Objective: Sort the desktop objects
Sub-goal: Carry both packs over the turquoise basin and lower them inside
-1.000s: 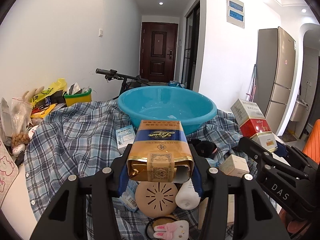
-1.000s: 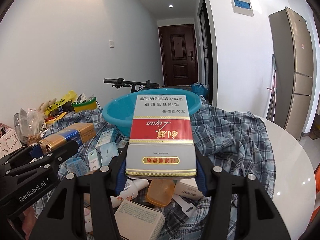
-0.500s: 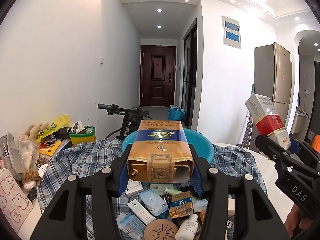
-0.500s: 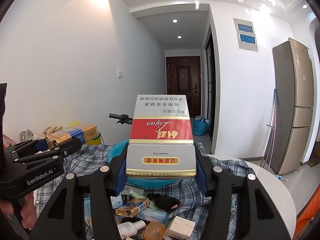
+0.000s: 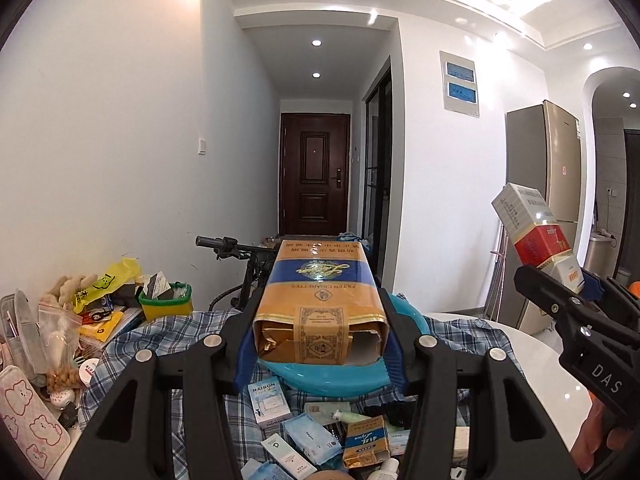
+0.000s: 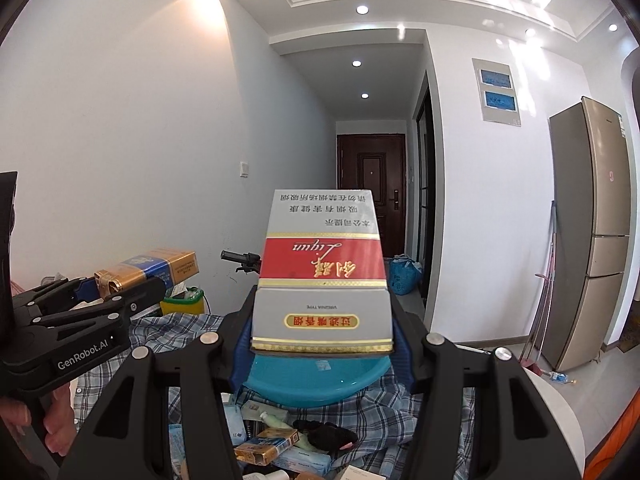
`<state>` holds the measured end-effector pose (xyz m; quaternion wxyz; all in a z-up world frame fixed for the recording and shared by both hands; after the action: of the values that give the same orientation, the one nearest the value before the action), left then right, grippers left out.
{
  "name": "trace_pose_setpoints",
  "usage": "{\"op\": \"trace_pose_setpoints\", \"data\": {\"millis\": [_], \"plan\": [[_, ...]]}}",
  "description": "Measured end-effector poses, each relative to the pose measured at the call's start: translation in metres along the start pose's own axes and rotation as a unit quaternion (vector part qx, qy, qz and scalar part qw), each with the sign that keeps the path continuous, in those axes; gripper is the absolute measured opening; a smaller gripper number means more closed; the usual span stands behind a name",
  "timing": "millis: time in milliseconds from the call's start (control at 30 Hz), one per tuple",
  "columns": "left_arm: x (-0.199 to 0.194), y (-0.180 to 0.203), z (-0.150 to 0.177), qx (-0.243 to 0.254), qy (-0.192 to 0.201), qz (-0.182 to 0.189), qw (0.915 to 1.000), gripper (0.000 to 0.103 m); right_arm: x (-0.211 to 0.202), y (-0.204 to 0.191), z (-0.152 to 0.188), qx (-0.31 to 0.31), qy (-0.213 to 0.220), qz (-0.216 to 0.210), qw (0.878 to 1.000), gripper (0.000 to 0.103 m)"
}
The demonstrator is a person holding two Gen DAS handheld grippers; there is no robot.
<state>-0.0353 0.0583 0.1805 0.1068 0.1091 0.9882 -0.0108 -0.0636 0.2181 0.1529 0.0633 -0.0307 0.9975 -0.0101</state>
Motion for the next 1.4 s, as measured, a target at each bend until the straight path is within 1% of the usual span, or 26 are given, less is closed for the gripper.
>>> {"op": "trace_pose_setpoints", "data": {"millis": [133,267,333,400,467,533,600,633,700,767,900,1000,1067,1133,1200,1300,1400], "plan": [[0.027,-0.001,-0.011,0.01,0.013,0.003,0.9999,0.054,0.023,0.008,-0.01,0.006,-0.001,0.004,1.0,0.054],[0.056,-0.006,-0.032,0.003,0.05,0.009,0.9987,0.054,0.053,0.011,-0.021,0.007,0.002,0.011,1.0,0.054],[0.069,-0.009,-0.041,-0.009,0.072,-0.002,0.9974,0.054,0.069,0.011,-0.026,0.003,0.007,0.029,1.0,0.054],[0.086,-0.012,-0.049,-0.014,0.086,-0.01,0.9961,0.054,0.083,0.012,-0.033,0.013,0.011,0.028,0.999,0.054],[0.108,-0.011,-0.057,-0.008,0.081,0.0,0.9967,0.054,0.101,0.014,-0.04,0.021,0.014,0.017,1.0,0.054],[0.134,-0.007,-0.062,0.003,0.07,0.006,0.9975,0.054,0.12,0.013,-0.046,0.019,0.011,0.016,1.0,0.054],[0.163,-0.003,-0.061,0.012,0.049,-0.004,0.9987,0.054,0.14,0.013,-0.047,0.016,0.005,0.019,1.0,0.054],[0.178,-0.002,-0.057,0.009,0.033,-0.008,0.9994,0.054,0.151,0.014,-0.047,0.018,0.001,0.021,1.0,0.054],[0.209,-0.002,-0.046,-0.002,-0.009,0.006,0.9999,0.054,0.168,0.017,-0.042,0.021,-0.012,0.025,0.999,0.054],[0.23,-0.005,-0.032,-0.012,-0.04,0.006,0.9991,0.054,0.182,0.023,-0.034,0.027,-0.031,0.035,0.999,0.054],[0.248,-0.01,-0.01,-0.01,-0.072,0.01,0.9973,0.054,0.193,0.034,-0.014,0.039,-0.048,0.033,0.998,0.054],[0.257,-0.011,-0.002,-0.01,-0.093,0.009,0.9955,0.054,0.201,0.04,-0.002,0.042,-0.065,0.038,0.996,0.054],[0.27,-0.008,0.001,0.003,-0.127,-0.007,0.9919,0.054,0.212,0.042,0.002,0.036,-0.095,0.035,0.994,0.054],[0.28,-0.007,0.013,0.009,-0.161,-0.007,0.9868,0.054,0.22,0.041,0.006,0.03,-0.119,0.033,0.992,0.054],[0.288,-0.007,0.034,0.011,-0.199,-0.012,0.9799,0.054,0.228,0.036,0.014,0.021,-0.15,0.026,0.988,0.054],[0.307,-0.01,0.054,0.012,-0.247,-0.025,0.9687,0.054,0.244,0.033,0.027,0.015,-0.198,0.019,0.98,0.054],[0.322,-0.021,0.071,-0.003,-0.29,-0.02,0.9569,0.054,0.252,0.032,0.043,0.014,-0.237,0.014,0.971,0.054]]}}
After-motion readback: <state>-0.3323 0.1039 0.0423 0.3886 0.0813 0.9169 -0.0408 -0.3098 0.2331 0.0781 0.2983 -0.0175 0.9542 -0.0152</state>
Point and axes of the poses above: each gripper's, at about its wrist camera, not at the fingertips, and x roughly the way its jaws point, y to its right, z to its underside, the point moved 1 cm from there along x, roughly the way its jaws point, and after that the axes turned 2 degrees about x, right-handed, at the moved point
